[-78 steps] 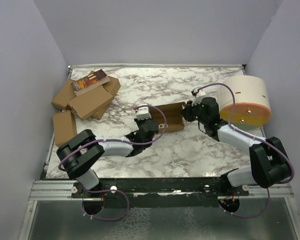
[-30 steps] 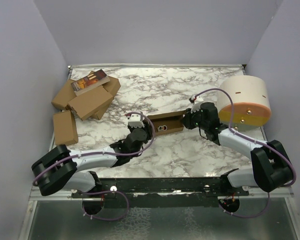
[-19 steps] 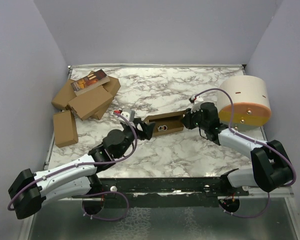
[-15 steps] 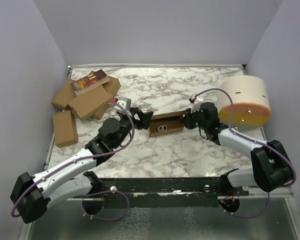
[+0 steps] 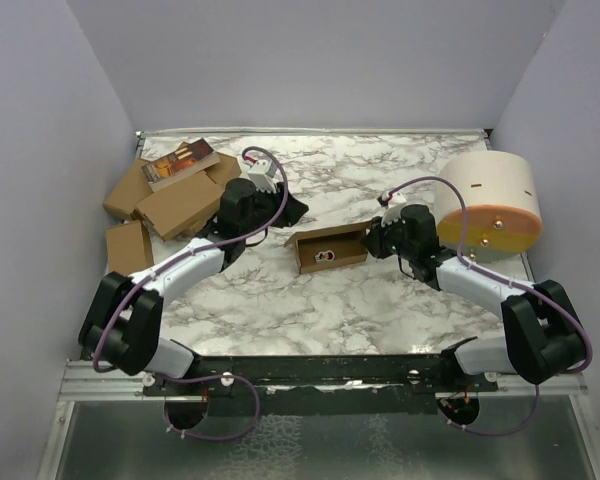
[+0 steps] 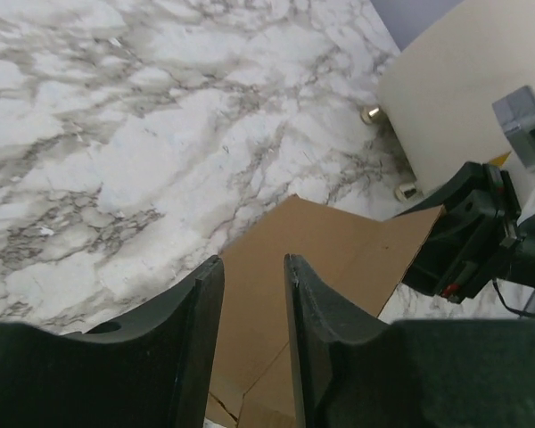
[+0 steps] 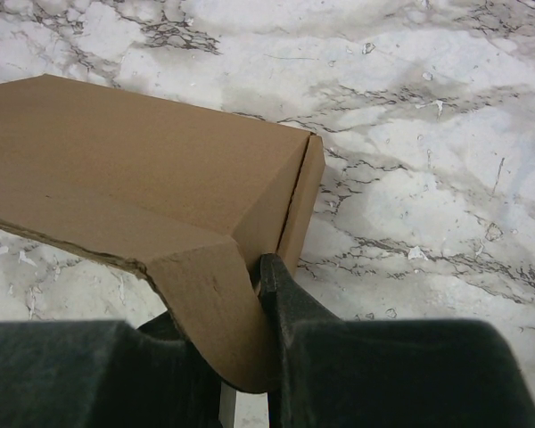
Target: Fold the paper box
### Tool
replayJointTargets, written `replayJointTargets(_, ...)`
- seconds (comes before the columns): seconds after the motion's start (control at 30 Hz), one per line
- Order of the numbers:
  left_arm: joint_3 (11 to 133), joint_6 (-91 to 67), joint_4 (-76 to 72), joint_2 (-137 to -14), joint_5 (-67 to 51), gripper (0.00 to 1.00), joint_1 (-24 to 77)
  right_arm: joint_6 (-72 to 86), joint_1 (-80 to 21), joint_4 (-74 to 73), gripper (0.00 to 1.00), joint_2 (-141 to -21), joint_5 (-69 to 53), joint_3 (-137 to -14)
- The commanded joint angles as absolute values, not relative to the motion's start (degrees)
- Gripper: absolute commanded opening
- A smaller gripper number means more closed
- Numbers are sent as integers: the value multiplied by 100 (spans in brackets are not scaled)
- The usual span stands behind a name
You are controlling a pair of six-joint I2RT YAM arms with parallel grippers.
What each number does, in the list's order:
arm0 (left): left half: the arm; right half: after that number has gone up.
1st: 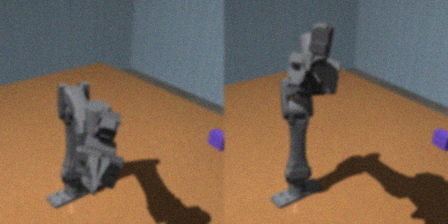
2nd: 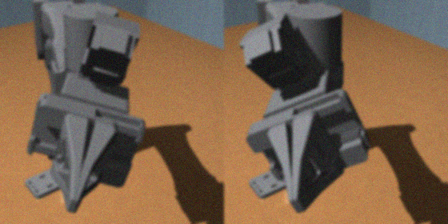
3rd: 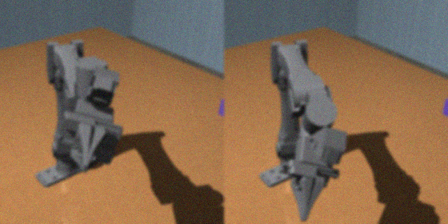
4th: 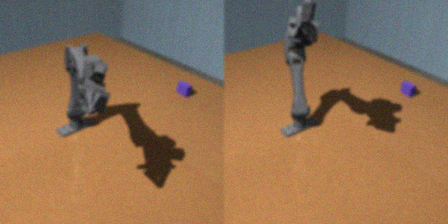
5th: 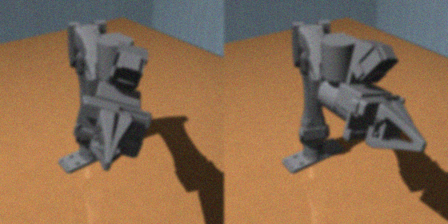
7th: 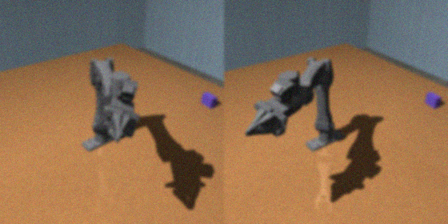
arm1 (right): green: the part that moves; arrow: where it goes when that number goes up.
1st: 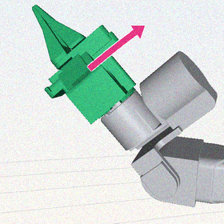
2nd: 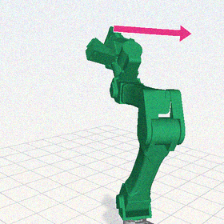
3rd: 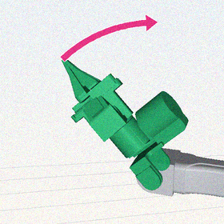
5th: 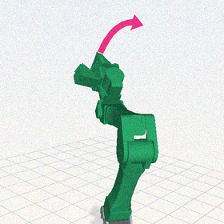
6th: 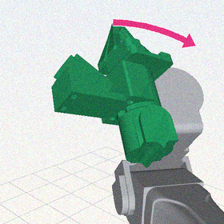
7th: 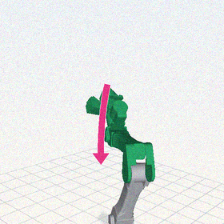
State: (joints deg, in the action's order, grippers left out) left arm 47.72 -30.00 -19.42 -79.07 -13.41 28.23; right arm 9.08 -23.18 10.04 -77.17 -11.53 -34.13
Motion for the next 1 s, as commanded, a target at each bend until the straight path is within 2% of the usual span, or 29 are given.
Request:
replayJointTargets(0.0, 5036, -3123, -2210, -8470, -2558, 34, 2804, 793, -2328, 926, 15, -7664, -1220, -3390)
replayJointTargets(0.13, 5000, -3146, -2331, -8834, -2950, 30, 2804, 743, -2329, 930, 16, -7664, -1237, -3394)
replayJointTargets(0.53, 4366, -3400, -2875, -9231, -3244, 27, 2804, 23, -2329, 688, 23, -7453, -1302, -3512)
replayJointTargets(0.63, 4255, -3420, -2977, -9267, -3181, 27, 2804, -244, -2319, 550, 27, -7373, -1288, -3572)
replayJointTargets(0.77, 4161, -3420, -3047, -9337, -3121, 27, 2804, -612, -2286, 208, 38, -7280, -1219, -3691)
replayJointTargets(0.97, 4120, -3430, -3127, -9438, -3094, 26, 2804, -1199, -2145, -234, 48, -7031, -1284, -3738)
